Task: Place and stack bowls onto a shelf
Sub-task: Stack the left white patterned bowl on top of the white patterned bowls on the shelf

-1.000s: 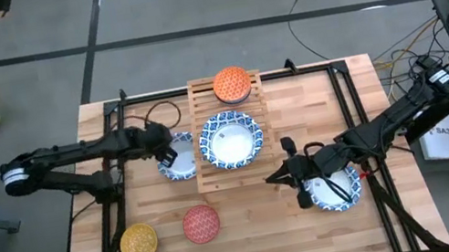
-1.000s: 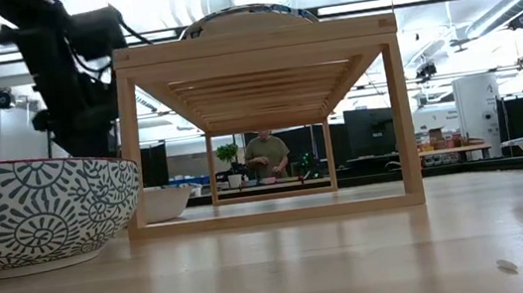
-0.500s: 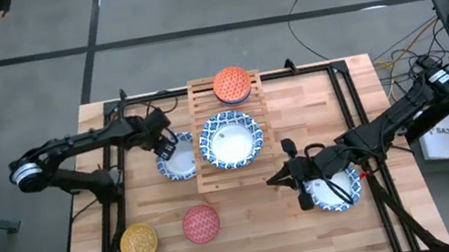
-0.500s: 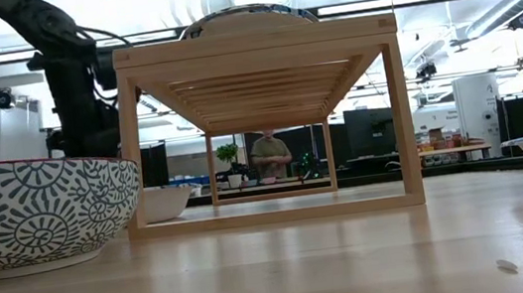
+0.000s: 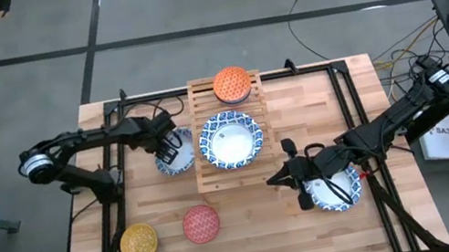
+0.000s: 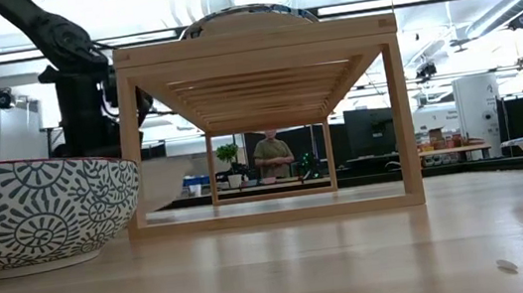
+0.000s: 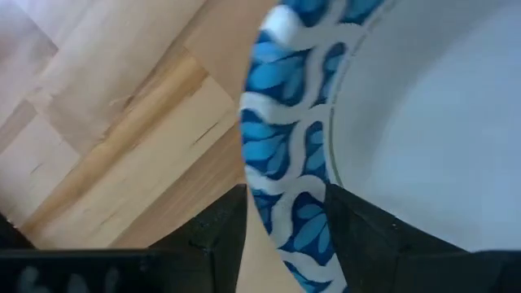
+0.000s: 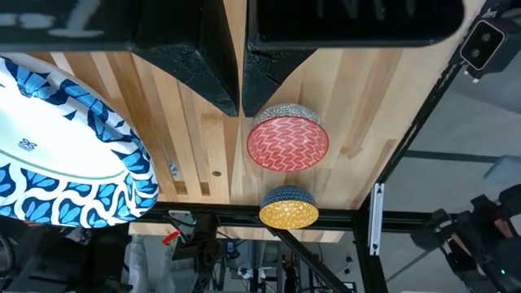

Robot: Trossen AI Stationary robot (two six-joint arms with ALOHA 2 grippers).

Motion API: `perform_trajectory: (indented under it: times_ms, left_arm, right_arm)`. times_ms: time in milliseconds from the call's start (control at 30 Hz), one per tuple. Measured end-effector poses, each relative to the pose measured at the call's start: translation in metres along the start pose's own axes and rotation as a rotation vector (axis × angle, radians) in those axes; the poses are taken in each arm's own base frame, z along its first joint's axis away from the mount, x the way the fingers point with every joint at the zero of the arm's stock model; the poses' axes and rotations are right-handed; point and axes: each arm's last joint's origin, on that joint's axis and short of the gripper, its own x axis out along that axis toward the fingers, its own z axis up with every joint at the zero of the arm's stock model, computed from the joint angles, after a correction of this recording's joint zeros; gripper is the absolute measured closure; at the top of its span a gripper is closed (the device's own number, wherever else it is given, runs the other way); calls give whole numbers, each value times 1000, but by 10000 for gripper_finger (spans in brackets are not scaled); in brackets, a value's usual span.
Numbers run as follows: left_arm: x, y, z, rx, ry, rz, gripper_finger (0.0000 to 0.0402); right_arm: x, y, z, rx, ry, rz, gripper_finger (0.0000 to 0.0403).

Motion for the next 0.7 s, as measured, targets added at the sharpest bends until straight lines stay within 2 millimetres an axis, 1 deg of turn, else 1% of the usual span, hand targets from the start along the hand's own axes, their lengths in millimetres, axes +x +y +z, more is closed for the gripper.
perform_trajectory:
  times_ms: [100, 267, 300, 433, 533, 700]
  left_arm:
    - [2, -1, 0, 2, 11, 3, 294]
    - [3, -1, 0, -1, 19, -2, 378]
    - [3, -1, 0, -4, 18, -3, 388]
    - [-2, 0, -1, -12, -2, 16, 397]
    - [-9, 3, -3, -24, -29, 32, 400]
    - [-31, 10, -10, -57, -101, 50, 401]
  right_arm:
    - [0, 0, 0, 0, 0, 0, 394]
    - [0, 0, 0, 3, 0, 0, 394]
    - [0, 0, 0, 3, 0, 0, 394]
    - [0, 0, 0, 4, 0, 0, 394]
    - [0, 0, 0, 13, 0, 0, 394]
    - [0, 1, 0, 17, 0, 5, 394]
